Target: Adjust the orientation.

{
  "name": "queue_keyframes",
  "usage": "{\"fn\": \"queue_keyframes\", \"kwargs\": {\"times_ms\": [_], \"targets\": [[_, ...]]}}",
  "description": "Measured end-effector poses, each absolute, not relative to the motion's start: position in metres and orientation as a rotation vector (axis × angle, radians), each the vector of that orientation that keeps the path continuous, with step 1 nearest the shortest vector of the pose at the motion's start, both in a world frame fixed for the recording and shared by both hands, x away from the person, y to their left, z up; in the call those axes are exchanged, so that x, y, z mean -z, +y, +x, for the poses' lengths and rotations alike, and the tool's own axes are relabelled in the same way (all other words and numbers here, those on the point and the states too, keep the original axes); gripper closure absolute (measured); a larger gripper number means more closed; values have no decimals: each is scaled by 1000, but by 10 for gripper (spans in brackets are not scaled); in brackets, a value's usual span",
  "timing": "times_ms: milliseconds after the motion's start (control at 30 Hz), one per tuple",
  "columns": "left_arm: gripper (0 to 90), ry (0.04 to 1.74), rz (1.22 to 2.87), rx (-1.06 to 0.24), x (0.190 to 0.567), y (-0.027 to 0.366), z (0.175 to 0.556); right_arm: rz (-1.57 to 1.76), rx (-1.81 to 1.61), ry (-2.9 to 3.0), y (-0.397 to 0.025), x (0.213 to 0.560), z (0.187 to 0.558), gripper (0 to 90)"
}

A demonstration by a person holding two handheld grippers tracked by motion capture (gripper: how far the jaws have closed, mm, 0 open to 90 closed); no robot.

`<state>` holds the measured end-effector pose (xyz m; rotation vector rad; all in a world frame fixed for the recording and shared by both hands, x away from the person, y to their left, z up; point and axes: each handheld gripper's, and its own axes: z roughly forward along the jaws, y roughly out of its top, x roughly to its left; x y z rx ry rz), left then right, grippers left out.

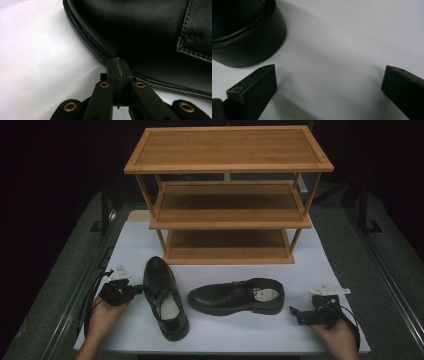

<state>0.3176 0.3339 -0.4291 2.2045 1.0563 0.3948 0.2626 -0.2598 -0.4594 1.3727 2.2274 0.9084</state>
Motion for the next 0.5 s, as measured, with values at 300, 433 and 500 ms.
{"fn": "queue_keyframes", "kwargs": {"times_ms": [300, 433, 500], "targets": [[900, 1024, 2222, -421, 430, 318, 337, 1375, -909, 2227, -260, 459, 263, 0], [900, 1004, 2226, -426, 431, 313, 344, 1377, -909, 2227, -260, 459, 262, 0], [900, 999, 2221, -416, 431, 308, 348, 1374, -909, 2228, -260, 459, 263, 0]]}}
